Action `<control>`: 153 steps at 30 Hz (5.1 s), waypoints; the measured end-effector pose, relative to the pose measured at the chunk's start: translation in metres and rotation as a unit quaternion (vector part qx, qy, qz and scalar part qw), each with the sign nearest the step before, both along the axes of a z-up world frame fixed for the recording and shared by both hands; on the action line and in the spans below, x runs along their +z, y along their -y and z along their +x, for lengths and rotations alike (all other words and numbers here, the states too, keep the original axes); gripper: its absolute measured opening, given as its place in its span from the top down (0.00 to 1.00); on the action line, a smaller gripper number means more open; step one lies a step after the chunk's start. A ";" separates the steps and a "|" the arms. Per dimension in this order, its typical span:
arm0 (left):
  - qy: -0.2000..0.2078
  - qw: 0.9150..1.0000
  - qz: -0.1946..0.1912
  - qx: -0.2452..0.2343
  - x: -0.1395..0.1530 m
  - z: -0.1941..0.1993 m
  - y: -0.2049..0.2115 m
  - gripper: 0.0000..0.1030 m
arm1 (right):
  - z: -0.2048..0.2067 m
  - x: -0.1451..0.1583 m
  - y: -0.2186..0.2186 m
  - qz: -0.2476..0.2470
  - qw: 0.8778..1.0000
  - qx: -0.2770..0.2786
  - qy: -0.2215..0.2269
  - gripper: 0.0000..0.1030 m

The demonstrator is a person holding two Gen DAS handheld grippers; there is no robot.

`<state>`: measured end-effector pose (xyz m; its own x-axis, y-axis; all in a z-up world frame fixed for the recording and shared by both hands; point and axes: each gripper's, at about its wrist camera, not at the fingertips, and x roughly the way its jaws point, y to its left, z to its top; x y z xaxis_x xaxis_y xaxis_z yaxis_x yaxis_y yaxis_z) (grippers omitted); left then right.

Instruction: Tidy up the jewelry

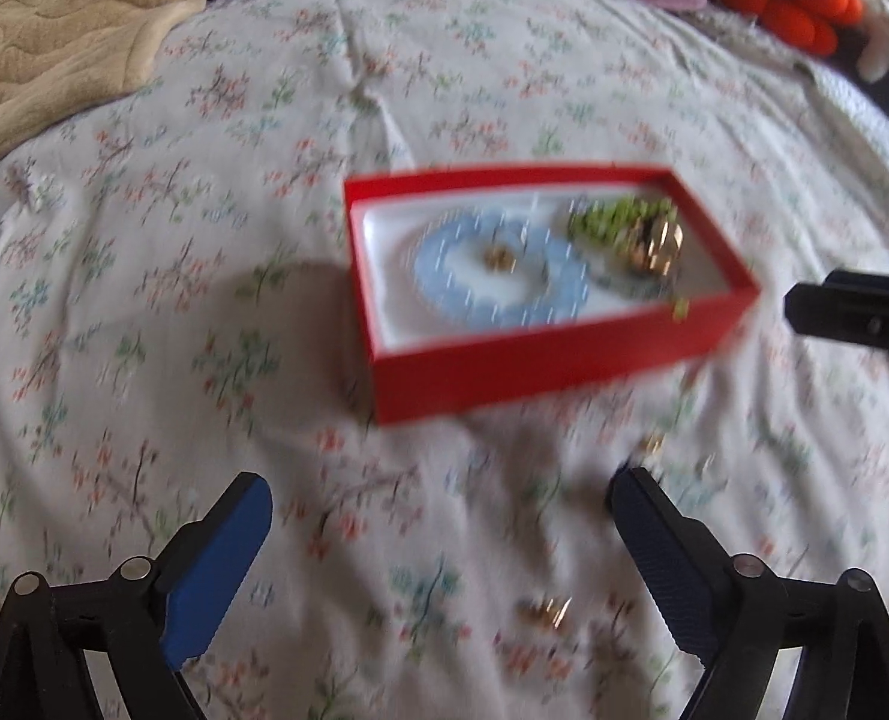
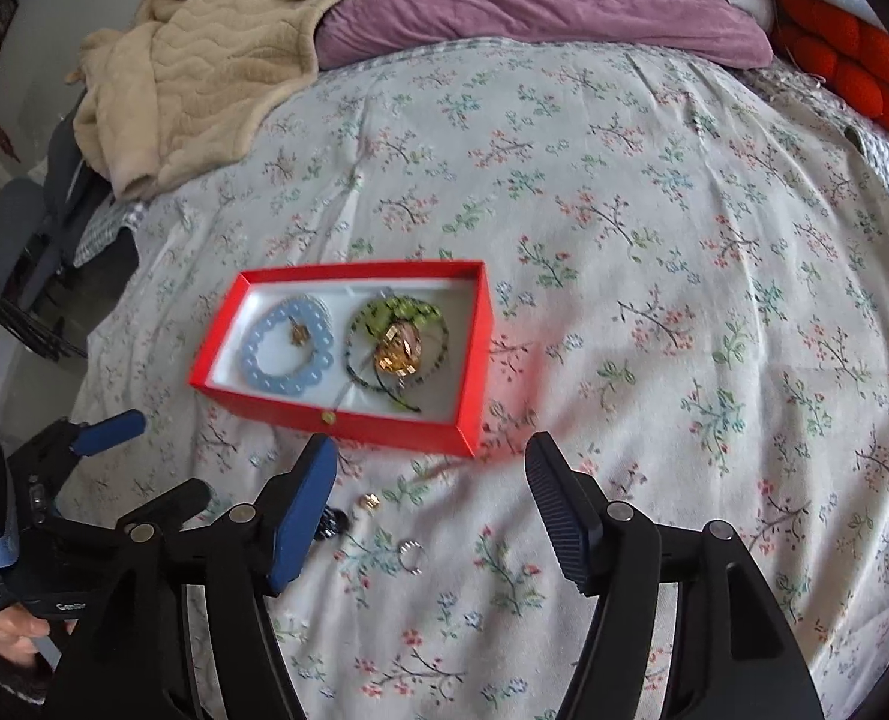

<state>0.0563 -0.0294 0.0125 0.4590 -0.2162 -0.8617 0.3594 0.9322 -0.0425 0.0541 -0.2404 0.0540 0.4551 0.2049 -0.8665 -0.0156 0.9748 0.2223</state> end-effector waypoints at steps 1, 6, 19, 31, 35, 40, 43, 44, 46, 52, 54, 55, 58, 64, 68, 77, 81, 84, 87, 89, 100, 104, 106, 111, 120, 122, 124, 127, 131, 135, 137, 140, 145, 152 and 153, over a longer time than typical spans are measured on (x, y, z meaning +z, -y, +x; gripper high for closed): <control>-0.001 1.000 0.003 -0.001 -0.001 -0.001 -0.001 0.08 | -0.003 -0.003 0.000 -0.007 1.000 -0.001 -0.005 0.33; -0.013 1.000 0.019 -0.012 -0.016 -0.018 -0.008 0.08 | -0.016 -0.016 -0.001 -0.032 0.999 0.005 -0.020 0.33; -0.041 0.996 0.027 -0.079 -0.045 -0.050 -0.013 0.08 | -0.044 -0.067 -0.024 -0.088 0.991 0.060 -0.075 0.33; -0.056 0.991 -0.027 -0.118 -0.041 -0.049 0.001 0.51 | -0.049 -0.079 -0.030 -0.118 0.987 0.079 -0.072 0.30; -0.060 0.990 -0.029 -0.124 -0.042 -0.047 0.009 0.68 | -0.049 -0.080 -0.033 -0.120 0.987 0.082 -0.070 0.29; -0.080 0.987 -0.040 -0.130 -0.049 -0.043 0.019 0.87 | -0.048 -0.080 -0.033 -0.117 0.987 0.081 -0.072 0.29; -0.072 0.989 -0.024 -0.128 -0.053 -0.042 0.024 0.90 | -0.048 -0.080 -0.033 -0.118 0.987 0.081 -0.072 0.29; -0.070 0.989 -0.022 -0.127 -0.053 -0.042 0.025 0.90 | -0.048 -0.080 -0.033 -0.118 0.987 0.081 -0.072 0.29; -0.066 0.990 -0.019 -0.123 -0.053 -0.040 0.026 0.90 | -0.047 -0.080 -0.032 -0.119 0.987 0.082 -0.072 0.29; -0.060 0.992 -0.008 -0.114 -0.054 -0.038 0.028 0.86 | -0.043 -0.080 -0.035 -0.118 0.987 0.081 -0.074 0.29; -0.061 0.992 -0.013 -0.109 -0.055 -0.035 0.027 0.84 | -0.042 -0.079 -0.034 -0.108 0.988 0.080 -0.078 0.29; -0.061 0.992 -0.015 -0.107 -0.056 -0.033 0.027 0.84 | -0.040 -0.078 -0.034 -0.104 0.988 0.083 -0.079 0.29; -0.055 0.993 -0.016 -0.106 -0.057 -0.032 0.026 0.85 | -0.036 -0.077 -0.034 -0.100 0.989 0.084 -0.076 0.29; -0.040 0.993 -0.004 -0.111 -0.056 -0.033 0.027 0.91 | -0.026 -0.078 -0.043 -0.101 0.989 0.087 -0.068 0.29; -0.038 0.995 -0.010 -0.093 -0.050 -0.030 0.015 0.91 | -0.019 -0.081 -0.052 -0.114 0.987 0.090 -0.063 0.29; -0.037 0.997 -0.024 -0.058 -0.044 -0.020 -0.010 0.91 | -0.006 -0.085 -0.077 -0.132 0.982 0.128 -0.050 0.54; -0.040 0.998 -0.028 -0.051 -0.044 -0.018 -0.014 0.91 | 0.000 -0.087 -0.087 -0.128 0.980 0.143 -0.048 0.74; -0.040 0.998 -0.031 -0.048 -0.043 -0.018 -0.016 0.91 | 0.003 -0.088 -0.095 -0.128 0.979 0.152 -0.048 0.87; -0.040 0.998 -0.036 -0.042 -0.041 -0.017 -0.019 0.91 | 0.005 -0.089 -0.102 -0.138 0.976 0.161 -0.047 0.91; -0.040 0.998 -0.039 -0.038 -0.039 -0.016 -0.022 0.91 | 0.006 -0.089 -0.104 -0.143 0.975 0.163 -0.047 0.92; -0.029 0.997 -0.061 -0.024 -0.021 -0.010 -0.029 0.91 | -0.001 -0.062 -0.081 -0.099 0.986 0.122 -0.053 0.92; -0.027 0.997 -0.072 -0.023 -0.014 -0.007 -0.028 0.91 | -0.002 -0.048 -0.076 -0.080 0.990 0.107 -0.043 0.92; -0.025 0.996 -0.077 -0.020 -0.011 -0.004 -0.027 0.91 | -0.002 -0.039 -0.072 -0.071 0.992 0.101 -0.033 0.92; -0.021 0.994 -0.105 -0.013 0.003 0.005 -0.026 0.92 | 0.001 -0.016 -0.065 -0.048 0.995 0.085 -0.012 0.92; -0.014 0.987 -0.158 -0.008 0.025 0.025 -0.016 0.92 | 0.018 0.009 -0.046 0.000 0.999 0.043 0.006 0.92; -0.016 0.985 -0.170 -0.007 0.028 0.032 -0.012 0.92 | 0.022 0.010 -0.042 0.015 0.999 0.033 0.005 0.92; -0.020 0.984 -0.177 -0.005 0.028 0.039 -0.010 0.92 | 0.028 0.010 -0.039 0.030 0.999 0.024 0.001 0.92; -0.028 0.983 -0.183 0.001 0.024 0.051 -0.006 0.92 | 0.036 0.007 -0.037 0.044 0.999 0.012 -0.008 0.92; -0.036 0.983 -0.182 0.004 0.017 0.065 0.001 0.92 | 0.048 0.000 -0.033 0.061 0.998 -0.002 -0.022 0.92; -0.046 0.983 -0.180 0.014 0.008 0.079 0.006 0.91 | 0.060 -0.009 -0.028 0.070 0.997 -0.014 -0.033 0.92; -0.050 0.983 -0.176 0.019 0.004 0.084 0.007 0.91 | 0.064 -0.013 -0.027 0.071 0.997 -0.017 -0.039 0.92; -0.049 0.985 -0.163 0.022 0.000 0.090 0.010 0.91 | 0.069 -0.018 -0.026 0.072 0.996 -0.019 -0.045 0.92; -0.047 0.988 -0.148 0.018 -0.003 0.095 0.017 0.91 | 0.075 -0.024 -0.025 0.073 0.996 -0.020 -0.051 0.92; -0.042 0.990 -0.132 0.014 -0.002 0.095 0.020 0.88 | 0.077 -0.022 -0.023 0.087 0.995 -0.015 -0.045 0.90; -0.040 0.990 -0.131 0.014 -0.001 0.094 0.019 0.84 | 0.077 -0.020 -0.022 0.090 0.995 -0.014 -0.045 0.90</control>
<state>0.1498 -0.0484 0.0120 0.4001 -0.4260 -0.8114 0.3200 0.8946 -0.3119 0.1308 -0.2181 0.0342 0.3848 0.3487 -0.8546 0.0387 0.9190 0.3924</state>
